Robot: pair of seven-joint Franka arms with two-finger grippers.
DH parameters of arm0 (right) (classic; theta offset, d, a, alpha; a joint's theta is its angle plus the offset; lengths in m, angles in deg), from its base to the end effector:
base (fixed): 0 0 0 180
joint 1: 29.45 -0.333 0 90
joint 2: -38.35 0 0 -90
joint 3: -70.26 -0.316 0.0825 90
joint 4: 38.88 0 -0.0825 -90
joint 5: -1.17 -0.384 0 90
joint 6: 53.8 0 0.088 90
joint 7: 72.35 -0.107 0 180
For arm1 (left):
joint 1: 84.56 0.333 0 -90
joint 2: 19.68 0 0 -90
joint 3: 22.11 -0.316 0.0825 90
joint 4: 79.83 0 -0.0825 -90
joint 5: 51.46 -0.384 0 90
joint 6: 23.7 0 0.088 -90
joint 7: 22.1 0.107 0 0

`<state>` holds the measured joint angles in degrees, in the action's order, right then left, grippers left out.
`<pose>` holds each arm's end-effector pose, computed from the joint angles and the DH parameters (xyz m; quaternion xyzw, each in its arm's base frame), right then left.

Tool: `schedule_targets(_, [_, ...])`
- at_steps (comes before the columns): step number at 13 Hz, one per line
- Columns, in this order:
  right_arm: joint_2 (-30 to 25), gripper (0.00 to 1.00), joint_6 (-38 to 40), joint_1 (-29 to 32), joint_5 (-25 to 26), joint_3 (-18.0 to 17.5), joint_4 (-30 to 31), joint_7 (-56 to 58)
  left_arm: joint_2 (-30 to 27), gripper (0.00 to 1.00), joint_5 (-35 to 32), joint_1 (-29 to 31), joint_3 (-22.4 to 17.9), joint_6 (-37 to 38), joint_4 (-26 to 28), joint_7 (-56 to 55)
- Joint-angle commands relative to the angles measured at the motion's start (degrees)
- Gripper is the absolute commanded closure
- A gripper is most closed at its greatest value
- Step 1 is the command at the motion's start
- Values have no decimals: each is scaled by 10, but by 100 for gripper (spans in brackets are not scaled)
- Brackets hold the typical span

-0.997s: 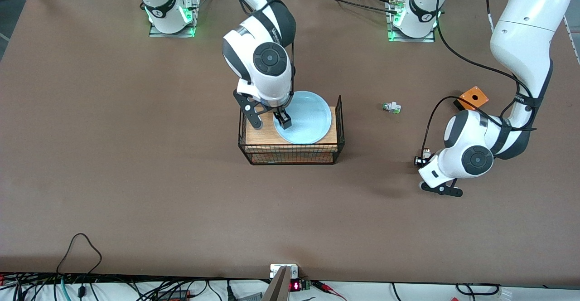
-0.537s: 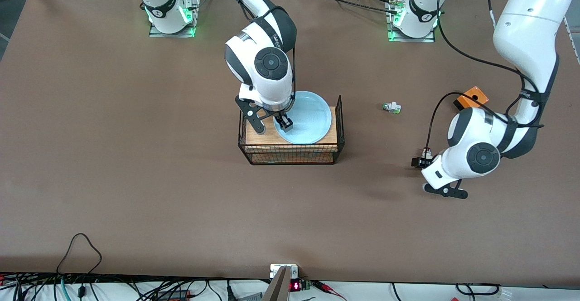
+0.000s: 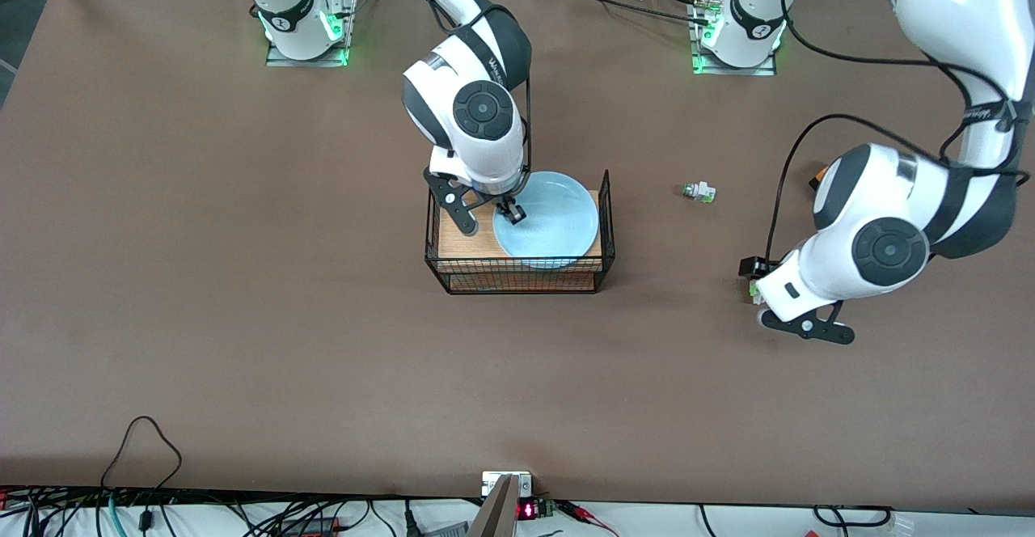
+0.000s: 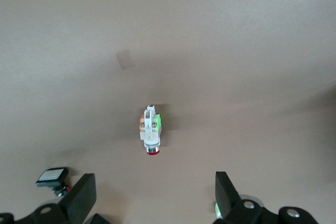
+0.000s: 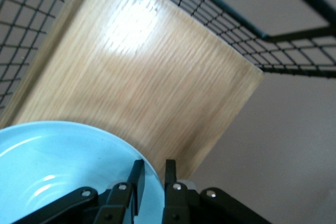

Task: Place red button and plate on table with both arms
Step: 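Grasp the plate rim with the right gripper while the left gripper lowers the button, then open the left gripper on the button while the right gripper lifts the plate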

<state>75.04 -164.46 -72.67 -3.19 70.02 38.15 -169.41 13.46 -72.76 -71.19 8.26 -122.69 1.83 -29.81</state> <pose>0.5209 0.4999 0.3468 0.8849 -0.4635 -0.0434 0.0128 0.6747 -0.1039 0.3783 -0.9890 0.1056 0.0869 0.0567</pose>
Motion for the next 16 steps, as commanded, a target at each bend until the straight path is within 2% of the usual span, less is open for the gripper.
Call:
schedule_targets(1, [11, 100, -1, 2, -22, 2, -12, 2, -11, 0, 2, 8, 21, 31, -56, 4])
schedule_targets(3, [7, 100, 8, -2, -17, 2, -13, 0, -62, 0, 10, 5, 15, 65, -59, 6])
schedule_targets(4, [5, 100, 10, -9, -14, 2, -12, 2, -104, 0, 43, -1, -12, 70, -50, 4])
schedule_targets(6, [-8, 100, 54, -21, -14, 2, -14, 3, -176, 0, 169, -63, -151, 66, -10, 4])
schedule_targets(7, [-14, 100, 79, -22, -15, 2, -14, 3, -197, 0, 213, -92, -208, 65, 11, 5])
schedule_targets(8, [-24, 100, 97, -25, -16, 2, -14, 3, -215, 0, 236, -112, -248, 63, 31, 6])
schedule_targets(11, [-52, 100, 126, -32, -18, 2, -14, 4, -309, 0, 197, -135, -257, 13, 150, 5])
schedule_targets(12, [-64, 100, 143, -31, -20, 2, -14, 5, -318, 0, 186, -138, -257, 7, 164, 5])
schedule_targets(16, [-114, 100, 206, -24, -31, 3, -15, 5, -329, 0, 186, -144, -257, 22, 165, 5])
